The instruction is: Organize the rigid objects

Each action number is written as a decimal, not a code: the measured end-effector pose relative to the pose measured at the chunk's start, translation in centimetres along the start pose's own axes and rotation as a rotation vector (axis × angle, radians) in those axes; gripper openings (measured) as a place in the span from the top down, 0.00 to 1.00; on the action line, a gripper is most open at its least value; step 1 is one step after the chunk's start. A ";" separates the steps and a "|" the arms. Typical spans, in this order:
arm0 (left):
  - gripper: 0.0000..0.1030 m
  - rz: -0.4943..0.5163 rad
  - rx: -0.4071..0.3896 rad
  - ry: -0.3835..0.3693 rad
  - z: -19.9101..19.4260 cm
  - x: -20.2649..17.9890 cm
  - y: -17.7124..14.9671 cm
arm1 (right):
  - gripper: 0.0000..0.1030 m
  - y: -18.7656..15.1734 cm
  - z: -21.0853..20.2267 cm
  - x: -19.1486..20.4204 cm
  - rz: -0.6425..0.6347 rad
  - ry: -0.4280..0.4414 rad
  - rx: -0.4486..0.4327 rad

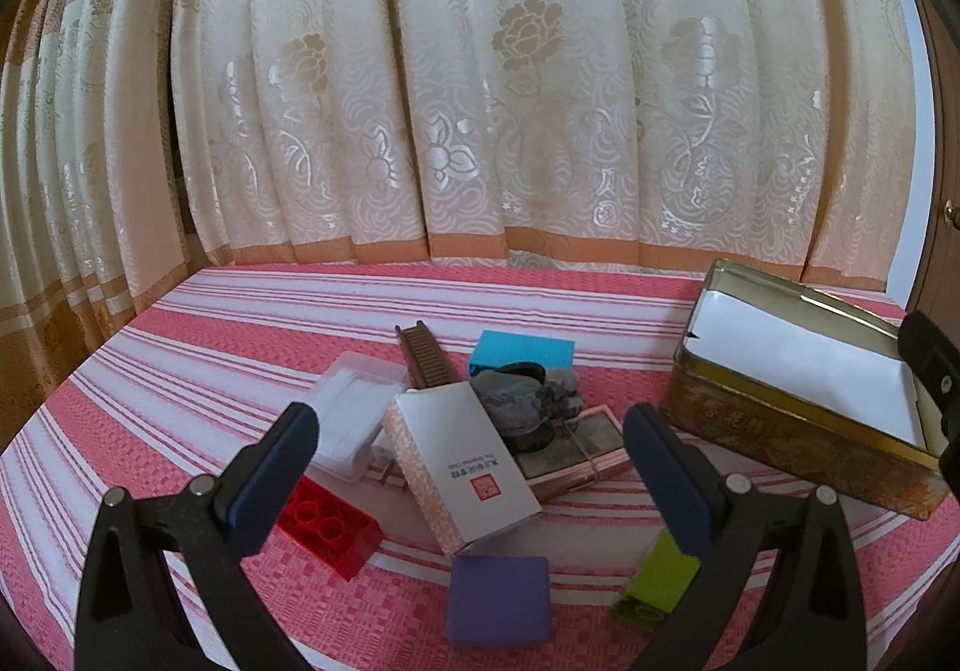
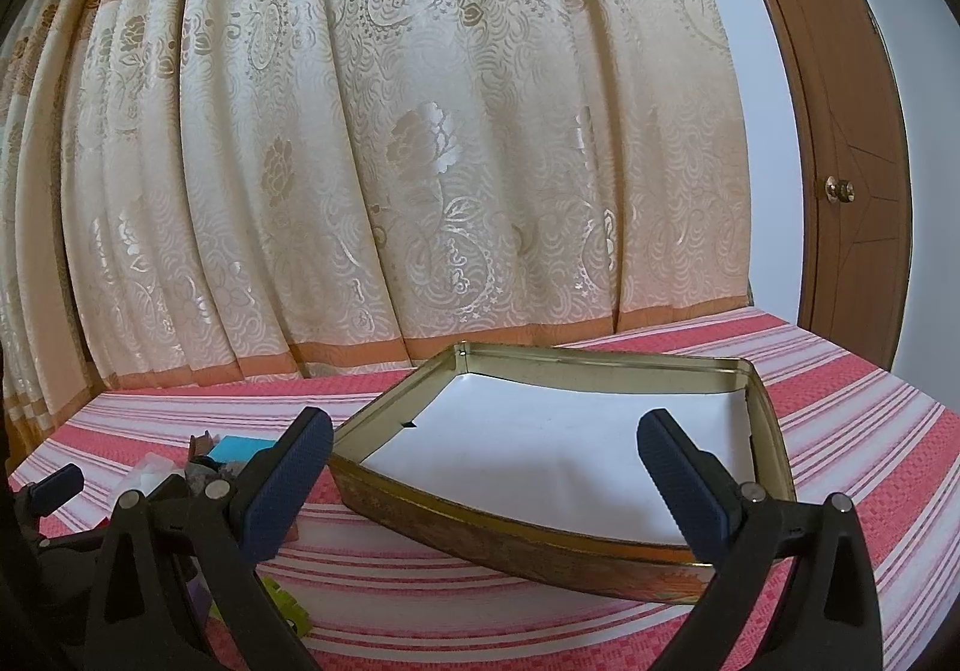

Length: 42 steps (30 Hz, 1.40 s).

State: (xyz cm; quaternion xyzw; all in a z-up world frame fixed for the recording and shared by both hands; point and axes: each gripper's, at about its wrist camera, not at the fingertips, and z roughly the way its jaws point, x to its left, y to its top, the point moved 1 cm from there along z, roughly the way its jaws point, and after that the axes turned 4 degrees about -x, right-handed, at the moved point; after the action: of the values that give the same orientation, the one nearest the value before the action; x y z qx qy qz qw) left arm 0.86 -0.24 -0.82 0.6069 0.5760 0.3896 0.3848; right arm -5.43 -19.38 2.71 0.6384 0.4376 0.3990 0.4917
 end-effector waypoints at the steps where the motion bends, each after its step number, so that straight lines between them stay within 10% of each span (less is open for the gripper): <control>1: 0.00 0.000 0.001 0.000 0.0 0.0 0.0 | 0.00 0.0 0.0 0.0 -0.001 0.001 0.001; 42: 0.00 -0.052 0.034 0.004 -0.4 0.8 -0.7 | 0.00 -0.9 1.0 1.8 -0.070 0.135 0.111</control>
State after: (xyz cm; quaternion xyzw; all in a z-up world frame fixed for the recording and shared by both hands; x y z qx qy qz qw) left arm 0.25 0.62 -1.24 0.5974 0.5988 0.3707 0.3835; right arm -4.08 -17.88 1.79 0.6208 0.5132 0.3986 0.4385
